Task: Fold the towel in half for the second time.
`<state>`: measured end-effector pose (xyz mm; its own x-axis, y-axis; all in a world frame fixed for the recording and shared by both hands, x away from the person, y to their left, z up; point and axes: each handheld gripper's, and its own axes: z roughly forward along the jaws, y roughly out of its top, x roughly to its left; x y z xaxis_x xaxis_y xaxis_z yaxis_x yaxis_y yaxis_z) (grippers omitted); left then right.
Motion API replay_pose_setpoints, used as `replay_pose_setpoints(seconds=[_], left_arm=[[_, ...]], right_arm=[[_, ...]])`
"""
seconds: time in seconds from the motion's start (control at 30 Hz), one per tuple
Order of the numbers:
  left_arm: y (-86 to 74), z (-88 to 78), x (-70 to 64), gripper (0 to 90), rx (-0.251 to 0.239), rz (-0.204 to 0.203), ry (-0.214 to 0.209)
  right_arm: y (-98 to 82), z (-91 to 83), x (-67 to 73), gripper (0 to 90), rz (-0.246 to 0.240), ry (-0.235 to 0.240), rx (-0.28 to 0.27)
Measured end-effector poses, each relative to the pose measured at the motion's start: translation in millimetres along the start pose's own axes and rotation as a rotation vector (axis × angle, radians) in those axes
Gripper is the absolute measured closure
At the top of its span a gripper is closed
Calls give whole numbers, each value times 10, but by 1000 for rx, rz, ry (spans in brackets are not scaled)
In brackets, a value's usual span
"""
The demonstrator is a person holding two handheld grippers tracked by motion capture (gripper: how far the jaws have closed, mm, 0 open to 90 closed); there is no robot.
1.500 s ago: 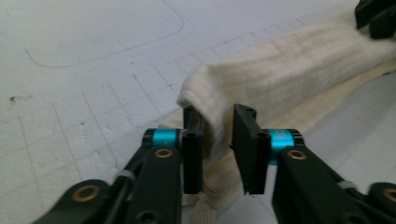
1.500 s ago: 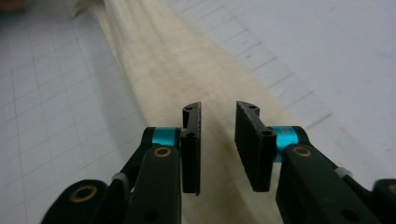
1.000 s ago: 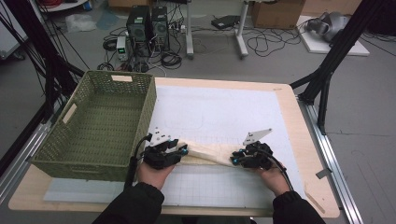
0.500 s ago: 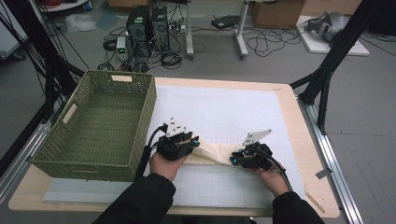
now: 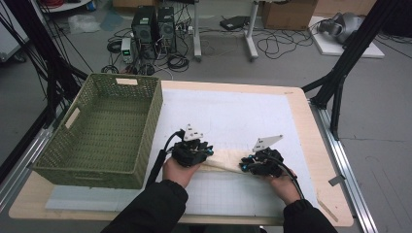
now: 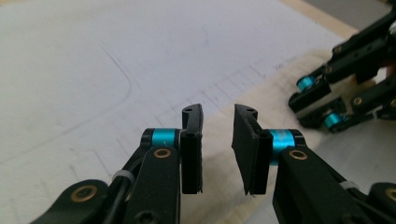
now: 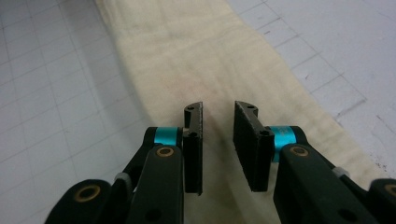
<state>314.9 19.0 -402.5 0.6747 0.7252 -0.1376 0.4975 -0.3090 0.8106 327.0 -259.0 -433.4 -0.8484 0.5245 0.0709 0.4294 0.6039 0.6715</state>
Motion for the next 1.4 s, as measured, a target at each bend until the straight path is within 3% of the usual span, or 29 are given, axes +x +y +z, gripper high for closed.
replay_pose_setpoints(seconds=[0.13,0.37,0.7,0.9,1.17,1.27,1.4], left_arm=[[-135,85,8,760,55,6,0],[-356,76,79,757,116,12,21],[-490,-79,215,735,102,31,71],[-513,-108,235,715,95,44,87],[-495,-208,234,708,48,50,104],[-502,-254,244,690,41,51,115],[-540,-245,253,684,70,67,141]], right_arm=[[-7,-11,-6,722,-6,-3,0],[-33,-36,-21,697,-12,-14,1],[-168,-157,-81,663,-17,-45,3],[-336,-304,-156,626,12,-60,-7],[-352,-455,-112,588,5,-52,-92],[-372,-475,-105,572,4,-57,-82],[-445,-480,-119,566,4,-62,-58]])
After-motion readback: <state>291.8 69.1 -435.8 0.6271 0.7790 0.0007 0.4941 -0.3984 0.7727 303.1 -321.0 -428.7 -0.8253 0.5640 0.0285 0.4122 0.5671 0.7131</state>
